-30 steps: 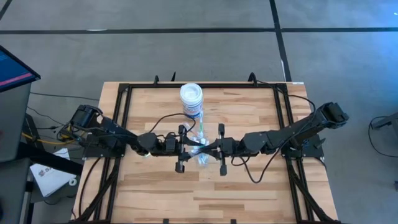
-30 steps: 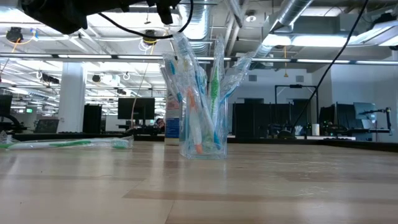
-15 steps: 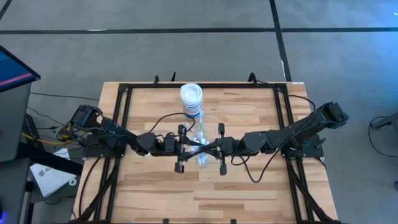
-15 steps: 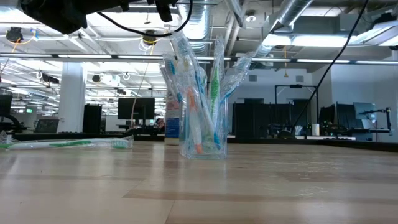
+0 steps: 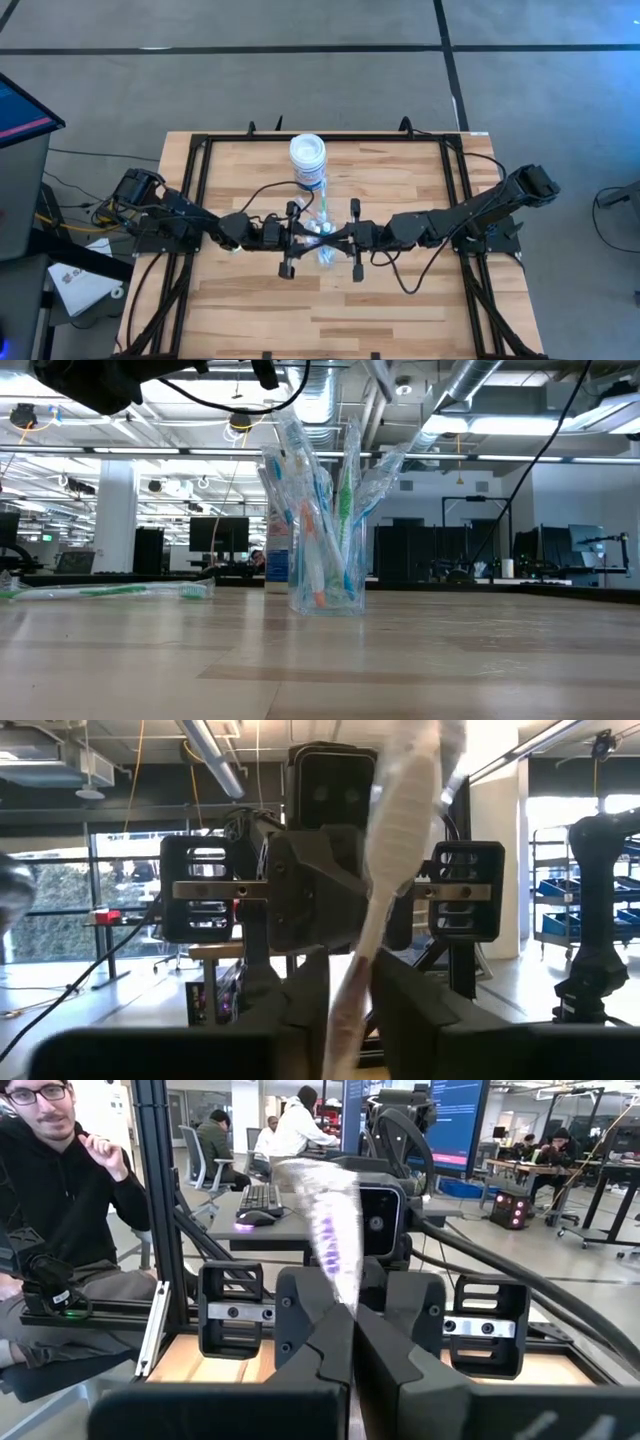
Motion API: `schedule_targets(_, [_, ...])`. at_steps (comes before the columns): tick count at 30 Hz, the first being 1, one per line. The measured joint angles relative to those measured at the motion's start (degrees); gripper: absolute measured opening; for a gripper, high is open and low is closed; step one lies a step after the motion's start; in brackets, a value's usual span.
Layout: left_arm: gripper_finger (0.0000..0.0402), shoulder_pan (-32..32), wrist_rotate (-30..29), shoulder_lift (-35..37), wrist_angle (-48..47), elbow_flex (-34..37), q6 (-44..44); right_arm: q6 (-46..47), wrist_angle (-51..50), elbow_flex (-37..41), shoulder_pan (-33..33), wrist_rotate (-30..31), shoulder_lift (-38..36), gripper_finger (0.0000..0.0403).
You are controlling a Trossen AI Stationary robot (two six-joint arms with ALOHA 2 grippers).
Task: Pick & Place toothbrushing station
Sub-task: Put the purple toothbrush into the Transparent organizer
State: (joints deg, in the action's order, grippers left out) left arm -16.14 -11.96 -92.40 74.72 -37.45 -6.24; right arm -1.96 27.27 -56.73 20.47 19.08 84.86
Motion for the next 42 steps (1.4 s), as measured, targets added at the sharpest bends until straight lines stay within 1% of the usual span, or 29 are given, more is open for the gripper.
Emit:
schedule_targets(4, [0.002,-0.02,0.28,0.0,-0.04,0.0,0.0,0.0,-0.07,0.0,0.0,0.01,0.0,0.0])
schedule_targets(5, [0.0014,-0.02,0.3,0.0,-0.08,0.02,0.02,-0.01,-0.15,0.0,0.0,0.03,0.0,0.0])
schedule_targets(20, [0.001,-1.03,-0.51,0.0,-0.5,0.07,0.66,-0.18,-1.35,0.0,0.02,0.27,0.0,0.0])
schedule_targets(26, [0.001,-1.05,-1.65,0.24,-1.89,0.07,1.12,-2.11,-1.97,0.0,0.02,0.43,-0.19,0.0001])
schedule_targets(28, [0.001,-1.05,-1.67,0.63,-2.77,0.04,1.5,-2.98,-1.98,0.02,0.02,0.43,-0.48,0.0007])
schedule_targets(31, [0.001,-1.17,-1.67,1.83,-4.83,0.04,2.47,-3.15,-2.38,0.01,-0.07,0.85,-0.82,0.0027])
schedule_targets(34, [0.001,-1.56,-2.14,4.0,-9.5,0.04,2.52,-3.15,-3.9,-0.05,-0.19,1.13,-1.63,0.0055])
schedule_targets(37, [0.001,-2.12,-4.04,6.18,-14.35,0.04,3.29,-2.77,-7.12,0.09,-0.24,1.13,-2.81,0.0077])
schedule_targets(42, [0.001,-2.71,-5.65,8.82,-20.46,0.0,5.01,-1.67,-11.85,0.02,0.38,1.17,-5.48,0.0096])
